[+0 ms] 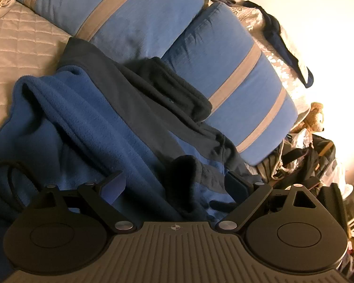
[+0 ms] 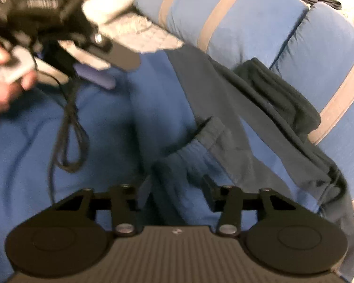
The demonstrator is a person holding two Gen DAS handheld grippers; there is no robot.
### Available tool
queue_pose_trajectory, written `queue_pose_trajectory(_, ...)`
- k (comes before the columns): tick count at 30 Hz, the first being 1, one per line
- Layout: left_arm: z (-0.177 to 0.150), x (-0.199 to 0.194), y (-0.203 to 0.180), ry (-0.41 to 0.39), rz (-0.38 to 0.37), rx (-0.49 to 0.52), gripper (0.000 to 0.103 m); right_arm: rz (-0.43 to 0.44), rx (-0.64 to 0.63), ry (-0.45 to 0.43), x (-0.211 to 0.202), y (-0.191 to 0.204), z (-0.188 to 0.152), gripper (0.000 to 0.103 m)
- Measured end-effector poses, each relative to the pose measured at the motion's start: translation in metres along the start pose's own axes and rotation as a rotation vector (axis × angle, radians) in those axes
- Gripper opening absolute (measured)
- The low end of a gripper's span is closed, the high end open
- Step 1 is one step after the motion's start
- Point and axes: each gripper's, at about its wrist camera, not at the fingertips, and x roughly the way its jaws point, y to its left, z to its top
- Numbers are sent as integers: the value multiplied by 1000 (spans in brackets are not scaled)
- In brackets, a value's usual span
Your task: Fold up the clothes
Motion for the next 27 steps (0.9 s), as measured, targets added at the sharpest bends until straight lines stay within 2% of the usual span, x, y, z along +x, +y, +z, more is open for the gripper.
queue_pose_trajectory(2, 0, 0, 0, 1, 0, 1, 92, -19, 4, 13, 6, 1, -1, 43)
queue_pose_trajectory(4, 0, 0, 1, 3, 2, 0, 92, -20, 33, 8, 8, 0, -3, 26)
queue_pose_trajectory(7, 0, 0, 3, 4, 12, -9, 92, -85, 4, -9, 7, 10, -5, 16)
queue_pose_trajectory(12, 1, 0, 7, 9, 8, -43, 92, -238, -106, -64, -6, 40, -13, 11)
queue_pose_trajectory(16, 5, 3, 11, 32, -26, -122, 92, -358, -187, -125, -19, 56, -19, 10)
queue_pose_trajectory(20, 10, 7, 6, 71, -67, -230, 92, -384, -210, -159, -32, 57, -18, 10)
queue_pose_trajectory(22, 10, 16, 0, 112, -99, -292, 92, -394, -211, -170, -34, 55, -19, 10)
queue_pose_trajectory(27, 1, 55, -16, 250, -114, -388, 92, -406, -211, -188, -37, 56, -18, 10)
